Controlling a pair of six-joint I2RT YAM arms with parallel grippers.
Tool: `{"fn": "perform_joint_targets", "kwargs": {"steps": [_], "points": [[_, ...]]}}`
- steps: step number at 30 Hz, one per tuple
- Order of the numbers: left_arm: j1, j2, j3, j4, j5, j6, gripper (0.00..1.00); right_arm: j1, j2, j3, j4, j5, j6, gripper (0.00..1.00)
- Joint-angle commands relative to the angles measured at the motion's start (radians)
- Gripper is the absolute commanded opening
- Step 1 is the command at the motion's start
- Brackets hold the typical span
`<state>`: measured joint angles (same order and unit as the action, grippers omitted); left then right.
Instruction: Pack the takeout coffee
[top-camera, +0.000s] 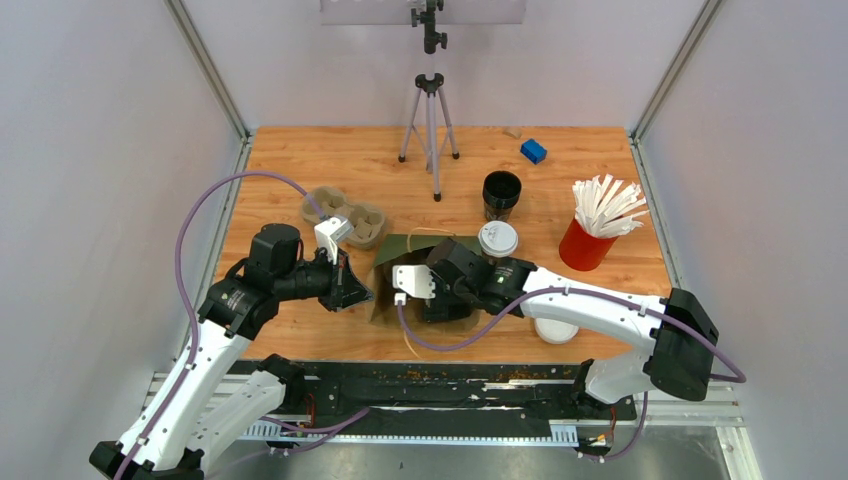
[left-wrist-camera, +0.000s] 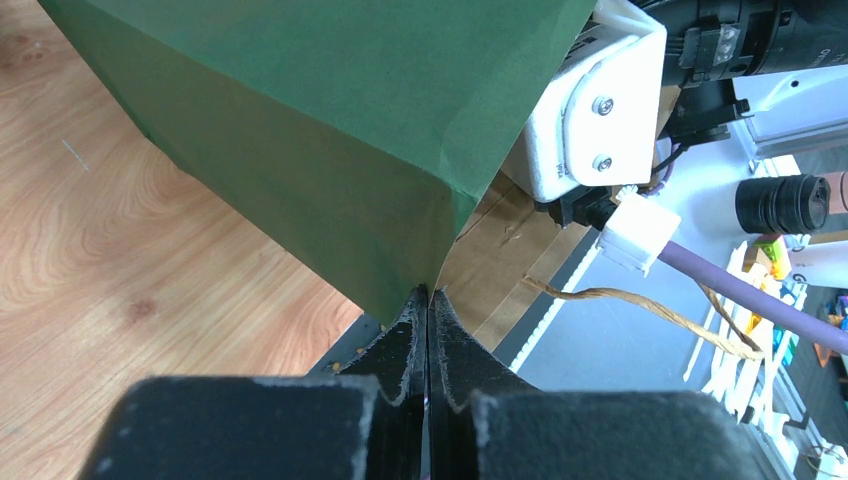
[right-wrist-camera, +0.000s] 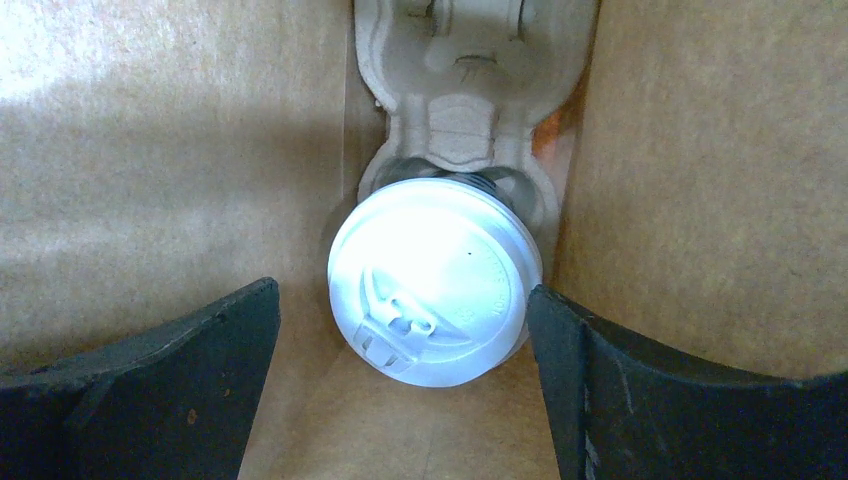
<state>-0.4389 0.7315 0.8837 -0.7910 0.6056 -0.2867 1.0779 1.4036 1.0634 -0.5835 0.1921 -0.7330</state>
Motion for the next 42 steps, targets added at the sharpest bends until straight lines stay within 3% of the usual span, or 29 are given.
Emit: {"fn": "perform_joint_targets", "kwargs": {"steps": [1,11,21,31,42], "points": [[-0.004,-0.005,0.014,0.02,0.014,0.003,0.0,0.002,-0.04,0.058,0.04,0.005,0.017,0.93],[-0.004,-0.003,0.017,0.021,0.013,0.003,0.0,0.001,-0.051,0.058,0.015,-0.075,0.027,0.78],[-0.004,-0.002,0.02,0.015,0.015,0.004,0.0,-0.004,-0.051,0.004,0.057,-0.059,0.037,0.34],[-0.004,0.001,0.018,0.016,0.017,0.004,0.0,-0.022,-0.048,-0.069,0.165,-0.013,0.024,0.25],[-0.004,0.002,0.02,0.016,0.016,0.005,0.0,-0.038,-0.016,-0.097,0.235,0.035,0.019,0.22]]}}
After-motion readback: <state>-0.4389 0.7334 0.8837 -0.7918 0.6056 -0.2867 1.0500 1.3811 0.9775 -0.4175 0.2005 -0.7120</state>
